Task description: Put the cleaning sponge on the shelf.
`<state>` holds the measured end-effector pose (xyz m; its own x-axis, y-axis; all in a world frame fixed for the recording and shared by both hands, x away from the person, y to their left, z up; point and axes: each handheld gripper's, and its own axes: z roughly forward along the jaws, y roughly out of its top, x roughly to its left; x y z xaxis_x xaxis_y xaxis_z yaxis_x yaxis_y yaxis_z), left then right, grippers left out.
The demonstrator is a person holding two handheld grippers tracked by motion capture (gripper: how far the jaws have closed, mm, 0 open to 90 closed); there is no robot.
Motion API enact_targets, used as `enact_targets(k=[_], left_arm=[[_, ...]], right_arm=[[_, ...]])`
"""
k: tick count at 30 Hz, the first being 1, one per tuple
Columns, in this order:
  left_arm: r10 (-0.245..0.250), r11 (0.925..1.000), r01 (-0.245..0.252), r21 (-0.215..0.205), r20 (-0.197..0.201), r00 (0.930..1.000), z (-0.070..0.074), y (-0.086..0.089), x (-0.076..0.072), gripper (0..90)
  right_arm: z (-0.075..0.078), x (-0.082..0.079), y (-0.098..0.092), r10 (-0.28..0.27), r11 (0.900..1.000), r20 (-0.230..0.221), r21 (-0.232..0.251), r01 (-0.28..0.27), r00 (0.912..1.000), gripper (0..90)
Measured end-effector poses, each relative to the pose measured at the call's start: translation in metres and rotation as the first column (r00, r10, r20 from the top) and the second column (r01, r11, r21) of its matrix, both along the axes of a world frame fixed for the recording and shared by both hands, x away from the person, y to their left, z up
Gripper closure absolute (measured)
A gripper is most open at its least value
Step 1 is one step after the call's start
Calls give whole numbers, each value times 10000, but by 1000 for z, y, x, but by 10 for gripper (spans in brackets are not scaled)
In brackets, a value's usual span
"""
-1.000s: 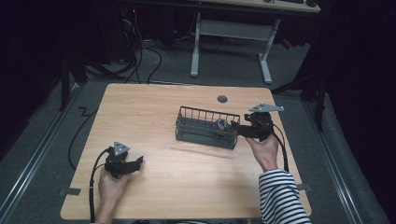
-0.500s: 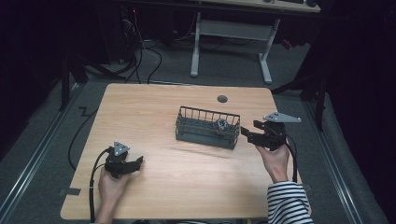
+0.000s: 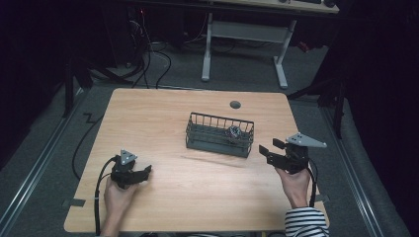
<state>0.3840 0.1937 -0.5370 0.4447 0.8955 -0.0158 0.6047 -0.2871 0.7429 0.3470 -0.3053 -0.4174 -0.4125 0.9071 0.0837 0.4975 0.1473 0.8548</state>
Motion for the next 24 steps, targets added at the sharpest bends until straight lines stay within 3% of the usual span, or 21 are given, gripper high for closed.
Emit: enact_targets(k=[24], left_arm=[[-8, 10000, 8, 2, -6, 10000, 0, 0, 0, 271]], right_arm=[[-47, -17, 2, -15, 9980, -430, 632, 42, 9991, 367]])
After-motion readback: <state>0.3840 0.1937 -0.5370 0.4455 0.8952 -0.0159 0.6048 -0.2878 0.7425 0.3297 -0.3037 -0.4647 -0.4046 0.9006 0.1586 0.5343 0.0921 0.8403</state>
